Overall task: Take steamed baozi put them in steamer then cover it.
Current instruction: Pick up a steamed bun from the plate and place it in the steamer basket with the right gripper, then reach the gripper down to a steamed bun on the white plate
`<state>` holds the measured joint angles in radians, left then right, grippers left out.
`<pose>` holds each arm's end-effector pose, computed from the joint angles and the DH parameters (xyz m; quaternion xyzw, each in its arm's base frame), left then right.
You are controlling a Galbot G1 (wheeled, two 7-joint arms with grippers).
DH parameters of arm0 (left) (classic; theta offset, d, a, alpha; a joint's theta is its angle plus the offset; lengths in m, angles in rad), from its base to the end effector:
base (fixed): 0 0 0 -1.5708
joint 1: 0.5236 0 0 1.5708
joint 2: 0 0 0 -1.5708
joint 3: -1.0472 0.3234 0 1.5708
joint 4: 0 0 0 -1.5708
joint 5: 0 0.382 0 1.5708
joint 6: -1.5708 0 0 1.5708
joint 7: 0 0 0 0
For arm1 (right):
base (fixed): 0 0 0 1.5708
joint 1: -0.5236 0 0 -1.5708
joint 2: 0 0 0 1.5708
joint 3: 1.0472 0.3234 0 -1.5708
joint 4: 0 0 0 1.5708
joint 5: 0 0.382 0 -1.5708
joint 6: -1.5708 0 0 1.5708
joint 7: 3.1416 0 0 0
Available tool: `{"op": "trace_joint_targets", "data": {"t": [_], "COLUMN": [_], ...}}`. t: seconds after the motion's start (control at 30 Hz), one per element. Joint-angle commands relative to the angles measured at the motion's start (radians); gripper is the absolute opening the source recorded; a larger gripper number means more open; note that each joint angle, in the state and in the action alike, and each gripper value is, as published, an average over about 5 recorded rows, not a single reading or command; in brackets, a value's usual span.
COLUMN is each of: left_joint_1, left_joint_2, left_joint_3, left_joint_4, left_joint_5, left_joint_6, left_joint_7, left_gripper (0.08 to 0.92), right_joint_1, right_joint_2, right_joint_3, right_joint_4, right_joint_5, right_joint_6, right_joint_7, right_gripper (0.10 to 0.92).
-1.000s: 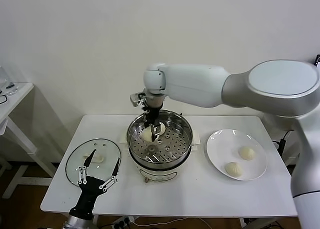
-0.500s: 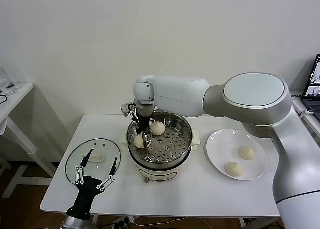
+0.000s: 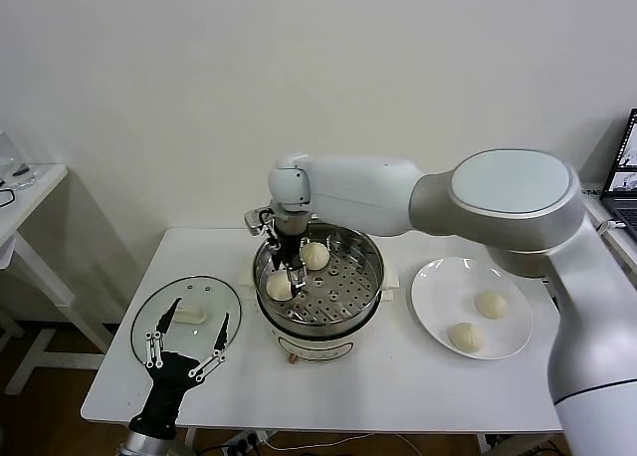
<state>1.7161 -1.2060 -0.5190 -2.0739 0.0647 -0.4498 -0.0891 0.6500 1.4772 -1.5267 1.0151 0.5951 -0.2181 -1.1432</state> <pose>0.1815 0.0482 -0.3100 0.0994 0.9730 0.1471 0.1475 0.5640 0.2376 -0.0792 0.6467 -0.3896 0.5822 0.3019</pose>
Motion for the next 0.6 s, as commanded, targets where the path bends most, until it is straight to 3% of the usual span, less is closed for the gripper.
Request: {"op": "trace_joint_targets", "data": {"t": [0.03, 0.37, 0.6], "left_joint_1": [0.000, -0.008, -0.010], "left_joint_2": [0.000, 0.004, 0.007], "left_joint_3": [0.002, 0.022, 0.014], "left_joint_4": [0.000, 0.006, 0.008], "left_joint_5": [0.004, 0.018, 0.018], "left_joint_6": [0.000, 0.004, 0.005], "left_joint_7": [0.000, 0.000, -0.001], "left_gripper": [0.823, 0.823, 0.823], "right_joint_1": [0.131, 0.117, -0.121], "right_joint_2": [-0.349, -0.754, -0.863], "right_joint_3": [0.057, 0.058, 0.146], "right_joint_4": [0.267, 0.291, 0.208], "right_joint_5": [-0.068, -0.231, -0.367], "right_joint_6": [0.017, 0.127, 0.166], "right_joint_7": [-0.063, -0.167, -0.172], "right_gripper": [0.823, 0.823, 0.823]}}
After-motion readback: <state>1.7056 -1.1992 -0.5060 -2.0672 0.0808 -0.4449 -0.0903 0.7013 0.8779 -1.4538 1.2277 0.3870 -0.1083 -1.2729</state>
